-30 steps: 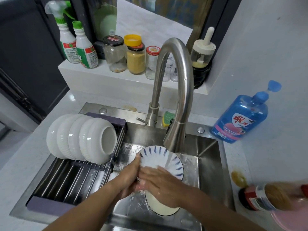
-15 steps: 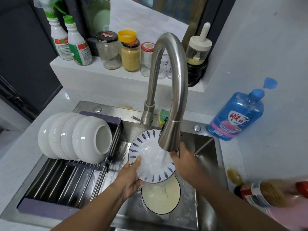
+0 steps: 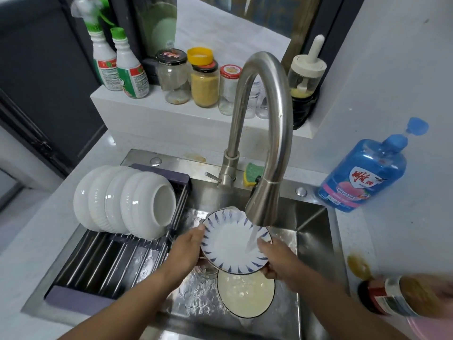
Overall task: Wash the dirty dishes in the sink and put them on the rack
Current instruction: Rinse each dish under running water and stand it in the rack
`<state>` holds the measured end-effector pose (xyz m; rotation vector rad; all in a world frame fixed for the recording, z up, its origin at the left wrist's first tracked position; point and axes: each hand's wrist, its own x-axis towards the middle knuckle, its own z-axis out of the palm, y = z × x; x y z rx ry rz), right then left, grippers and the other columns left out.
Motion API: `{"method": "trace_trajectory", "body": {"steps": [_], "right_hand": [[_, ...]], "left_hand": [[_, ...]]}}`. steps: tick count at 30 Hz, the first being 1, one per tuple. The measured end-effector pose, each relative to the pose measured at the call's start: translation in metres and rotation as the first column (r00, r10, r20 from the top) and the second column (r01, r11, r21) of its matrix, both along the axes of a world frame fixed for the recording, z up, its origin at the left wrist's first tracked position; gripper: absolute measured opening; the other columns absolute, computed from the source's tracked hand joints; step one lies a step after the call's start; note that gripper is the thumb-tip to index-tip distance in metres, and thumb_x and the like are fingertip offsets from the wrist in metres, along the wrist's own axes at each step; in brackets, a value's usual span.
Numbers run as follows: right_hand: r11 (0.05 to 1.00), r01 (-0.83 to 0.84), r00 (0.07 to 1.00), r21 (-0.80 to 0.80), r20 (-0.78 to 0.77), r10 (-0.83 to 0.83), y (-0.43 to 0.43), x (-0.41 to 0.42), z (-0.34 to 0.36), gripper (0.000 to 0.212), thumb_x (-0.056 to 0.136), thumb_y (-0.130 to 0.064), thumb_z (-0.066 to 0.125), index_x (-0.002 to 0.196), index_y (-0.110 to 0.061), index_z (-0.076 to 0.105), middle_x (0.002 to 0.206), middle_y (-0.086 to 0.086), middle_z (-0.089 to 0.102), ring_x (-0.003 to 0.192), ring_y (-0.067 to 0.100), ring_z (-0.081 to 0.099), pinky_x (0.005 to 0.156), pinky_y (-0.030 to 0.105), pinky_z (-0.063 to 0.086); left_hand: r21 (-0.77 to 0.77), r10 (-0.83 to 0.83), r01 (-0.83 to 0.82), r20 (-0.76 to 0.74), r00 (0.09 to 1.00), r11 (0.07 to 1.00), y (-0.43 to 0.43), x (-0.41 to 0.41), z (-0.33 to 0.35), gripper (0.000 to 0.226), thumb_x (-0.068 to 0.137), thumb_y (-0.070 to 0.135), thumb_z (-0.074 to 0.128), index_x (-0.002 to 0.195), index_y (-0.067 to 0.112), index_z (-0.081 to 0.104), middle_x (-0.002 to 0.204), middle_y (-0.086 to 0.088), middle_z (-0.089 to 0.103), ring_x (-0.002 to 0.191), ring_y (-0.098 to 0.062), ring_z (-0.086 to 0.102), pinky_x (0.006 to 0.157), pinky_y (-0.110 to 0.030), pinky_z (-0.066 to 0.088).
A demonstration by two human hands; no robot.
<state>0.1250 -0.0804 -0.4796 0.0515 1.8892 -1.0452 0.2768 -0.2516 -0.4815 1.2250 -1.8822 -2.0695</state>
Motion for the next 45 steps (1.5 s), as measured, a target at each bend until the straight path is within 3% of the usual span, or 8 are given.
{"method": "trace_trajectory", "body": {"steps": [3, 7, 11, 13, 17, 25, 37, 45], "right_hand": [[0.991, 0.116, 0.984, -0.072, 0.144, -0.105, -0.01, 0.018, -0.006, 0.02, 0.106, -0.026, 0.048, 0.114, -0.011, 0.057, 0.066, 0.007, 0.058, 0.044, 0.013, 0.045, 0.044, 0.021, 0.034], [0.968, 0.22, 0.961, -0.122, 0.199, -0.193, -0.023, 0.027, 0.004, 0.014, 0.106, -0.02, 0.049, 0.109, -0.01, 0.058, 0.058, 0.003, 0.058, 0.044, 0.012, 0.043, 0.041, 0.02, 0.031], [0.99, 0.108, 0.974, -0.086, 0.208, -0.088, -0.024, 0.017, 0.02, 0.013, 0.095, -0.015, 0.051, 0.094, -0.006, 0.06, 0.055, 0.007, 0.052, 0.042, 0.012, 0.036, 0.038, 0.017, 0.023], [0.99, 0.111, 0.95, -0.092, 0.302, -0.079, -0.019, 0.011, 0.024, 0.017, 0.099, -0.017, 0.045, 0.095, -0.007, 0.058, 0.057, 0.006, 0.05, 0.042, 0.009, 0.036, 0.035, 0.017, 0.023], [0.971, 0.215, 0.899, -0.106, 0.411, -0.154, -0.016, 0.005, 0.035, 0.046, 0.103, -0.044, 0.041, 0.091, -0.004, 0.061, 0.062, 0.004, 0.052, 0.046, 0.009, 0.039, 0.036, 0.017, 0.027], [0.962, 0.228, 0.953, -0.15, 0.238, -0.189, -0.022, 0.054, 0.025, 0.026, 0.096, -0.01, 0.059, 0.121, -0.016, 0.06, 0.112, 0.013, 0.058, 0.096, 0.029, 0.063, 0.07, 0.04, 0.062], [0.929, 0.066, 0.984, -0.364, -0.128, -0.121, -0.094, 0.114, 0.059, 0.04, 0.084, -0.013, 0.082, 0.114, -0.009, 0.057, 0.094, 0.007, 0.076, 0.074, 0.019, 0.077, 0.062, 0.028, 0.061], [0.962, -0.113, 0.937, -0.247, -0.349, 0.021, -0.142, 0.135, 0.038, 0.044, 0.074, -0.028, 0.091, 0.102, -0.024, 0.057, 0.085, 0.002, 0.074, 0.075, 0.021, 0.075, 0.073, 0.052, 0.062]], "left_hand": [[-0.313, -0.125, 0.107, -0.038, 0.991, 0.944, -0.025, 0.016, 0.005, 0.042, 0.105, 0.055, 0.038, 0.138, 0.039, 0.058, 0.133, 0.017, 0.066, 0.124, -0.004, 0.061, 0.107, -0.045, 0.05], [-0.691, -0.389, 0.304, 0.036, 0.921, 0.656, -0.048, 0.038, 0.013, 0.07, 0.097, -0.002, 0.05, 0.15, 0.042, 0.043, 0.16, 0.021, 0.033, 0.148, 0.005, 0.026, 0.124, -0.029, 0.025], [-0.876, -0.574, 0.375, 0.146, 0.806, 0.304, -0.052, 0.039, 0.022, 0.034, 0.095, 0.035, 0.067, 0.129, 0.038, 0.064, 0.155, 0.018, 0.043, 0.15, -0.002, 0.028, 0.124, -0.029, 0.025], [-0.849, -0.621, 0.41, 0.131, 0.773, 0.332, -0.052, 0.034, 0.031, 0.021, 0.096, 0.046, 0.062, 0.11, 0.034, 0.071, 0.123, 0.02, 0.068, 0.126, -0.002, 0.056, 0.108, -0.037, 0.046], [-0.487, -0.595, 0.522, 0.005, 0.803, 0.7, -0.052, 0.031, 0.048, 0.01, 0.092, 0.032, 0.075, 0.099, 0.025, 0.074, 0.086, 0.007, 0.069, 0.077, -0.001, 0.06, 0.069, -0.026, 0.047], [-0.053, -0.472, 0.469, -0.148, 0.869, 0.882, -0.081, 0.035, 0.07, 0.024, 0.089, 0.012, 0.076, 0.112, 0.006, 0.073, 0.109, -0.017, 0.076, 0.101, -0.032, 0.072, 0.085, -0.04, 0.059], [-0.493, -0.353, 0.281, -0.057, 0.934, 0.824, -0.143, 0.074, 0.122, 0.034, 0.082, 0.021, 0.083, 0.112, 0.035, 0.075, 0.107, 0.01, 0.073, 0.1, -0.005, 0.068, 0.091, -0.024, 0.053], [-0.668, -0.179, 0.191, 0.088, 0.98, 0.72, -0.162, 0.132, 0.085, 0.076, 0.073, 0.032, 0.09, 0.141, 0.036, 0.056, 0.111, 0.008, 0.05, 0.107, -0.004, 0.053, 0.103, -0.031, 0.046]]}}
